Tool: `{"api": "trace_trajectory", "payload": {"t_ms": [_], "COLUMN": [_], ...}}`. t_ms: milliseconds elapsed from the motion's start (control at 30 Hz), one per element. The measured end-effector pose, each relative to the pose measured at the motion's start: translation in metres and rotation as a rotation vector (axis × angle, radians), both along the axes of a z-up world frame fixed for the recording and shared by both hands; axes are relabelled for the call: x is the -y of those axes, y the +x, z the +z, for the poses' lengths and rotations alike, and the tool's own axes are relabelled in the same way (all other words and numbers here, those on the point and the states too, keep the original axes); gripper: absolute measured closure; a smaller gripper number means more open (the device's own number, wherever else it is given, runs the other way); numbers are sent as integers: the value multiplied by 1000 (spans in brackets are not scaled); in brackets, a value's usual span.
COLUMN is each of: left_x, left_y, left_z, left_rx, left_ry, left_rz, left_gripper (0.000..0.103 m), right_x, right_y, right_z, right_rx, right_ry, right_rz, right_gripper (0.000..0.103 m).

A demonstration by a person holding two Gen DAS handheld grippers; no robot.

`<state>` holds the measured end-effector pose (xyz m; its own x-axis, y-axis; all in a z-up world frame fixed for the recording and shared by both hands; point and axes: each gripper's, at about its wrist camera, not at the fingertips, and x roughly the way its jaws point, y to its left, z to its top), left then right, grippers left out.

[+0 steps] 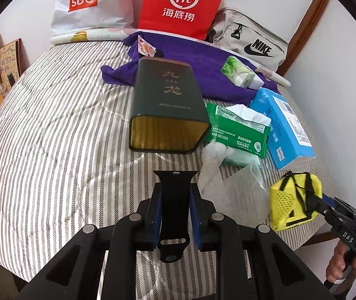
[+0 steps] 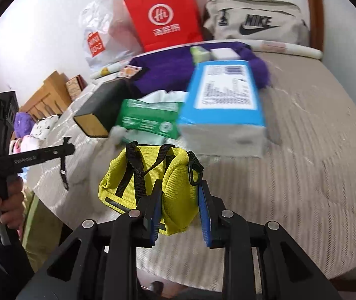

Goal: Organize soft objects

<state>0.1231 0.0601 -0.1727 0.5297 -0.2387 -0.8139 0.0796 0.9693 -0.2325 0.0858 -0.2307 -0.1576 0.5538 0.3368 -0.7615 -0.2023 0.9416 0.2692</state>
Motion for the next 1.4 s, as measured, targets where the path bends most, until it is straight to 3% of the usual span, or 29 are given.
{"api": "trace_trajectory", "payload": {"t_ms": [400, 733, 1400], "left_x": [-5, -16, -44], "left_y": [2, 17, 88], "left_z": [1, 31, 77], "left_rx": [-19, 8, 60], "left_ry": [0, -25, -65], "left_rz": [34, 34, 70], "left_gripper": [84, 83, 84], "right_x": [27, 30, 21], "right_y": [2, 14, 106], "right_z": [-3, 31, 77], "right_rx": [-6, 46, 94], "right_ry": [-84, -67, -82], "right_rz": [-18, -9, -35], "right_gripper": [76, 76, 76]}}
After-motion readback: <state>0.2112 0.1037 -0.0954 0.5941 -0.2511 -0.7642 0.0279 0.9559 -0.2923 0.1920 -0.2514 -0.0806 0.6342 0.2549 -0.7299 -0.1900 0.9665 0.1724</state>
